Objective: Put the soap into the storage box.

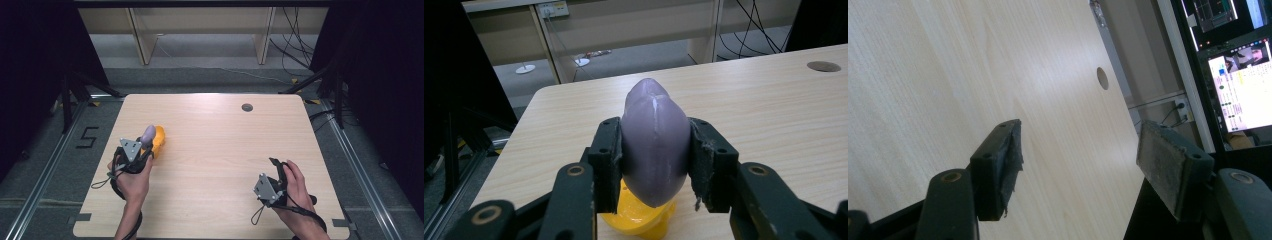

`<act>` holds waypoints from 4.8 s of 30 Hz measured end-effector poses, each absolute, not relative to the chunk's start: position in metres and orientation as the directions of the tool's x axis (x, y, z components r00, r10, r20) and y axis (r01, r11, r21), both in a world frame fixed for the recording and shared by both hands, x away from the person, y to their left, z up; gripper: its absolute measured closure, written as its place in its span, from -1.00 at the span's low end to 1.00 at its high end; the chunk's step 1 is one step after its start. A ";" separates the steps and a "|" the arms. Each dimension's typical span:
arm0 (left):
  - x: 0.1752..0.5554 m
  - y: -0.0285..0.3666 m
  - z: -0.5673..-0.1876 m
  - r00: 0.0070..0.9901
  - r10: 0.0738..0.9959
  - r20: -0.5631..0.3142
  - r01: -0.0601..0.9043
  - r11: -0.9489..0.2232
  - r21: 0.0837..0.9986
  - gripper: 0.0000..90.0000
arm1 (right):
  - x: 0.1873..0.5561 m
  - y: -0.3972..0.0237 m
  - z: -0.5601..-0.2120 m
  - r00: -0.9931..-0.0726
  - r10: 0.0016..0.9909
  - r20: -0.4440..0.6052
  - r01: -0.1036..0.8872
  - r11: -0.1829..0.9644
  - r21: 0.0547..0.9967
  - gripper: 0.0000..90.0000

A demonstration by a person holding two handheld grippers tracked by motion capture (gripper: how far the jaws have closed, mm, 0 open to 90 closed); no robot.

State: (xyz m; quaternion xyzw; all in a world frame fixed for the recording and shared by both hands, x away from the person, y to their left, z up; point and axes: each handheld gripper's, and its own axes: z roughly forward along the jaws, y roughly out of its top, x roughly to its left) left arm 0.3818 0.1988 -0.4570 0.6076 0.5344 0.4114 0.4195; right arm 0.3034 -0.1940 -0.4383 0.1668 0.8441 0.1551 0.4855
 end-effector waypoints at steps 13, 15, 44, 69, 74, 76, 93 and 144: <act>0.390 0.203 -0.464 0.076 0.995 0.061 0.322 -0.083 0.943 0.31 | 0.305 -0.195 -0.437 -0.477 0.395 -0.785 0.098 0.912 0.399 -0.21; 0.392 0.204 -0.466 0.074 0.996 0.059 0.324 -0.080 0.943 0.31 | 0.305 -0.195 -0.437 -0.477 0.395 -0.785 0.098 0.912 0.399 -0.21; 0.419 0.206 -0.480 0.109 0.992 0.067 0.380 -0.104 0.919 0.31 | 0.305 -0.195 -0.437 -0.476 0.393 -0.787 0.095 0.913 0.398 -0.21; 0.430 0.205 -0.487 0.140 0.989 0.050 0.414 -0.104 0.904 0.31 | 0.305 -0.194 -0.438 -0.480 0.397 -0.782 0.099 0.911 0.401 -0.21; 0.431 0.205 -0.487 0.143 0.989 0.041 0.430 -0.100 0.897 0.31 | 0.305 -0.194 -0.438 -0.482 0.391 -0.784 0.095 0.913 0.396 -0.21; 0.432 0.206 -0.488 0.150 0.988 0.033 0.438 -0.096 0.894 0.31 | 0.306 -0.194 -0.438 -0.481 0.385 -0.788 0.088 0.915 0.393 -0.21; 0.435 0.211 -0.492 0.154 0.988 0.010 0.522 -0.090 0.848 0.27 | 0.305 -0.193 -0.437 -0.487 0.383 -0.785 0.099 0.917 0.385 -0.21; 0.381 0.189 -0.454 0.264 0.964 -0.039 0.449 -0.087 0.889 -0.25 | 0.306 -0.195 -0.437 -0.496 0.376 -0.783 0.090 0.919 0.384 -0.22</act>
